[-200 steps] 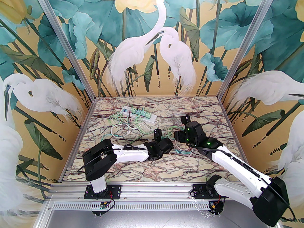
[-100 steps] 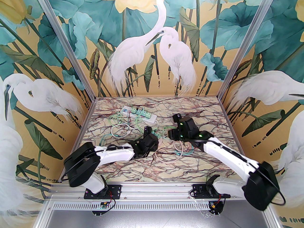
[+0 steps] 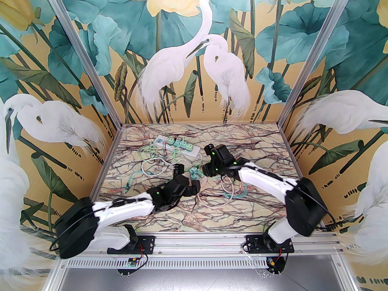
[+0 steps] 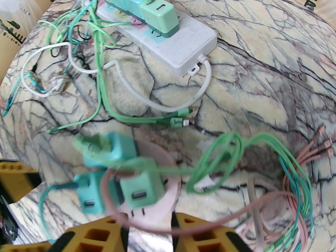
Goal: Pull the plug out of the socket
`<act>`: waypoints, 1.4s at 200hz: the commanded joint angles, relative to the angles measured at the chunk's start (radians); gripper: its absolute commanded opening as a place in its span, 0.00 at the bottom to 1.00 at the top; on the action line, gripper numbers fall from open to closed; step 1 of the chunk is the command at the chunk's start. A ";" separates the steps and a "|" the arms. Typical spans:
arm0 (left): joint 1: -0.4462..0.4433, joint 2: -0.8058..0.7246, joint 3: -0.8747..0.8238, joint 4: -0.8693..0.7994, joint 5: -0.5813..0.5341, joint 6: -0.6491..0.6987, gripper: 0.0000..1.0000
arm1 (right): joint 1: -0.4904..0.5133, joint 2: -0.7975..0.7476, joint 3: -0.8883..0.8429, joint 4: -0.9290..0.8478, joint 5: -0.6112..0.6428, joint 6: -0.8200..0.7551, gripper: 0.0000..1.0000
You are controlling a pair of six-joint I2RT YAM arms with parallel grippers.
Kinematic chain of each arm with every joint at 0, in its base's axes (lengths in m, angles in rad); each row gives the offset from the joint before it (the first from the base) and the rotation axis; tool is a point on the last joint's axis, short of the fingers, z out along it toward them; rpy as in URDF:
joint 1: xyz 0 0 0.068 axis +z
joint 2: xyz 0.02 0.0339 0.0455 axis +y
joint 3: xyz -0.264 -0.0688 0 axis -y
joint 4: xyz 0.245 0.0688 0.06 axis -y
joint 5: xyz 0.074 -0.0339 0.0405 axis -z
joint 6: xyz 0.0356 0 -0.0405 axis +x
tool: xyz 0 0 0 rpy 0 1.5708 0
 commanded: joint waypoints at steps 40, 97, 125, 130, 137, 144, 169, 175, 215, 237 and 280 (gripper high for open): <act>0.083 -0.150 -0.103 0.029 0.070 -0.148 0.96 | 0.002 0.095 0.043 0.043 -0.058 -0.062 0.42; 0.111 -0.142 -0.119 0.049 0.130 -0.188 0.93 | 0.005 0.125 0.041 0.068 -0.073 -0.085 0.44; 0.114 -0.125 -0.114 0.065 0.162 -0.207 0.91 | 0.017 0.137 0.042 0.071 -0.064 -0.097 0.45; 0.115 -0.124 -0.114 0.067 0.167 -0.212 0.90 | 0.019 0.140 0.045 0.069 -0.064 -0.100 0.45; 0.117 -0.121 -0.114 0.073 0.176 -0.219 0.90 | 0.022 0.147 0.047 0.064 -0.062 -0.103 0.45; 0.118 -0.117 -0.117 0.086 0.187 -0.226 0.89 | 0.023 0.152 0.047 0.066 -0.056 -0.105 0.44; 0.123 -0.102 -0.120 0.116 0.215 -0.239 0.87 | 0.035 0.160 0.047 0.068 -0.044 -0.112 0.43; 0.124 -0.099 -0.118 0.116 0.218 -0.240 0.86 | 0.036 0.161 0.047 0.066 -0.041 -0.115 0.43; 0.147 -0.092 -0.126 0.125 0.241 -0.244 0.84 | 0.044 0.146 0.049 0.055 -0.060 -0.120 0.44; 0.160 -0.092 -0.134 0.135 0.253 -0.247 0.83 | 0.058 0.136 0.047 0.055 -0.045 -0.132 0.45; 0.164 -0.085 -0.137 0.157 0.273 -0.255 0.79 | 0.062 0.169 0.066 0.054 -0.018 -0.147 0.39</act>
